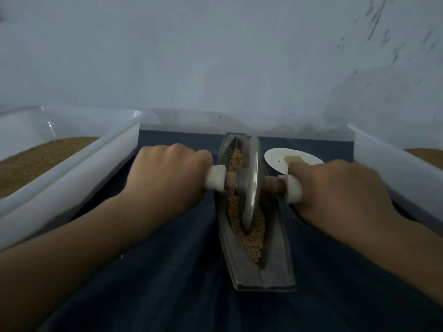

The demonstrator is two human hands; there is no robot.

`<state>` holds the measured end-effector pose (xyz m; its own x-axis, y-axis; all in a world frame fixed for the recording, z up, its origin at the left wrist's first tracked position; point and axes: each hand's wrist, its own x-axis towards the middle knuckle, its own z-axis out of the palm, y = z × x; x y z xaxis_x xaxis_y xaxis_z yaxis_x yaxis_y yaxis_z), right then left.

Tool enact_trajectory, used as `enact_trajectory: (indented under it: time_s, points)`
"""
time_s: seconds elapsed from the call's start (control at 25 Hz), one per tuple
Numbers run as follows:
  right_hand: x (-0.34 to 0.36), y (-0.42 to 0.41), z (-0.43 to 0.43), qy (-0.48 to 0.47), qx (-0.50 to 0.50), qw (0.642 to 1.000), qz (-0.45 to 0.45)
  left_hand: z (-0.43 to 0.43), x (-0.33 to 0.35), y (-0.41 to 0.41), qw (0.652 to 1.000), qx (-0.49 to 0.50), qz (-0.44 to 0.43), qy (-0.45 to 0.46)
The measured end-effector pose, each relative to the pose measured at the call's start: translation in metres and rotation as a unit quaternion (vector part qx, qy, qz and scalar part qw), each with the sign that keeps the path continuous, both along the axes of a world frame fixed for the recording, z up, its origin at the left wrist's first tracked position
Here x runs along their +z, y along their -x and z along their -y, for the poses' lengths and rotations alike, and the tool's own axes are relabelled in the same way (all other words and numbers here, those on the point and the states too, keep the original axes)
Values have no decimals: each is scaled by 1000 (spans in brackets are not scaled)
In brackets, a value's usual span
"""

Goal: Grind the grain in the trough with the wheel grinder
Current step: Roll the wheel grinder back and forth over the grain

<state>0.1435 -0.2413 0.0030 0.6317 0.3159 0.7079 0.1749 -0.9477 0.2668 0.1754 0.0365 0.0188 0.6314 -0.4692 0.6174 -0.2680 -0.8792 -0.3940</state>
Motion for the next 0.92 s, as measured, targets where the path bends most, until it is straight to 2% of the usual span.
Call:
enact_trajectory:
  time_s: [0.08, 0.12, 0.2, 0.28, 0.36, 0.44, 0.52, 0.56, 0.64, 0.72, 0.8, 0.84, 0.92]
  points:
    - [3, -16, -1, -10, -2, 999, -32, 4, 1, -15, 1000, 18, -6, 7]
    - [6, -30, -7, -11, -35, 997, -68, 10, 5, -25, 999, 44, -14, -1]
    - [20, -59, -25, -58, -97, 981, -156, 24, 17, -48, 995, 86, -53, 22]
    - [35, -73, -32, -73, -114, 971, -198, 31, 20, -62, 988, 110, -99, 42]
    - [36, -58, -25, -24, -92, 978, -187, 23, 13, -48, 990, 88, -101, 42]
    - [20, -32, -10, 55, -45, 992, -106, 4, -4, -22, 998, 39, -44, 20]
    - [12, -14, -1, 65, -9, 997, -35, -8, -8, -9, 1000, 17, -1, 14]
    - [15, -19, -1, 54, -4, 998, -24, -7, -7, -10, 999, 27, -15, 19]
    - [22, -40, -14, 26, -44, 997, -64, 6, -4, -22, 996, 71, -56, 25]
    - [30, -64, -30, -40, -93, 982, -157, 25, 11, -43, 989, 110, -88, 48]
    - [34, -74, -31, -60, -110, 971, -205, 32, 25, -54, 985, 115, -126, 36]
    - [33, -67, -28, -47, -101, 971, -209, 29, 25, -50, 986, 102, -131, 26]
    - [23, -40, -12, 18, -57, 987, -150, 13, 15, -32, 994, 50, -98, 8]
